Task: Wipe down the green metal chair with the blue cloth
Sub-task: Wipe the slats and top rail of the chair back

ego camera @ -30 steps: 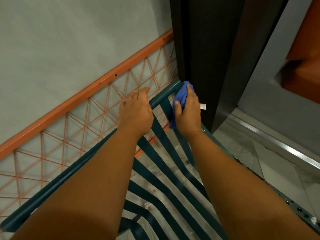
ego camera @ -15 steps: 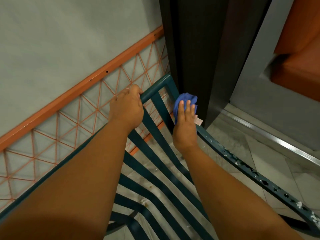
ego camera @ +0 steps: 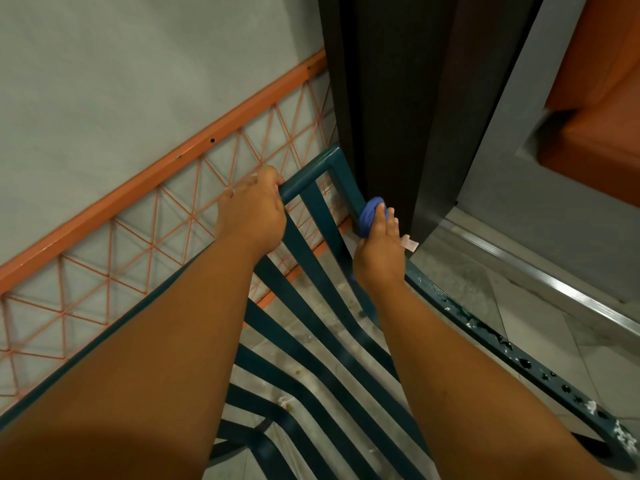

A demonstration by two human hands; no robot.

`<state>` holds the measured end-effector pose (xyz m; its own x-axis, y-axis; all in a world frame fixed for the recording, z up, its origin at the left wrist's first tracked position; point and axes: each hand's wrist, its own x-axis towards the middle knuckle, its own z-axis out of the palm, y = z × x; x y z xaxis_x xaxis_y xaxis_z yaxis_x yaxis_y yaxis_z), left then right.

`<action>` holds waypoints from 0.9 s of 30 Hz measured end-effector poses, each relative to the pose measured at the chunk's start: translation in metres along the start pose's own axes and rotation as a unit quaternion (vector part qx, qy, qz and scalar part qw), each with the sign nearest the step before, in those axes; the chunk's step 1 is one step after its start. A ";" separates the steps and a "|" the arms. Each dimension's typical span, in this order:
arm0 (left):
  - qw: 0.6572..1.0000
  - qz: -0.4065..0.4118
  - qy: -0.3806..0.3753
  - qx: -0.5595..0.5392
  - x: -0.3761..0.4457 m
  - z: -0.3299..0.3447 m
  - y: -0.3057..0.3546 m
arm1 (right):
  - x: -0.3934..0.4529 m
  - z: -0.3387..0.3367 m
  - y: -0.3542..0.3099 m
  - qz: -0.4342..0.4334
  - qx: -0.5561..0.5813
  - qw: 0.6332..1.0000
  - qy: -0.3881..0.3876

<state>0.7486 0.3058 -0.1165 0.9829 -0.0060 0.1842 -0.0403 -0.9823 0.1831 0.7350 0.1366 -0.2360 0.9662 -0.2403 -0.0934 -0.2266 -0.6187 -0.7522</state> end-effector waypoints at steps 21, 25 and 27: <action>1.000 0.001 -0.007 -0.005 -0.003 -0.004 0.004 | 0.017 -0.022 -0.098 -0.307 0.028 0.951 0.025; 1.000 -0.001 -0.005 -0.011 -0.003 -0.004 0.004 | 0.044 -0.028 -0.118 -0.238 0.039 0.970 0.003; 1.000 0.006 -0.003 -0.013 -0.004 -0.004 0.004 | 0.042 -0.026 -0.126 -0.223 0.005 0.975 0.019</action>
<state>0.7442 0.3027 -0.1122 0.9833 -0.0185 0.1809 -0.0563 -0.9769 0.2059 0.8006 0.1851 -0.1285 0.9629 0.0227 0.2689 0.2163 -0.6608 -0.7187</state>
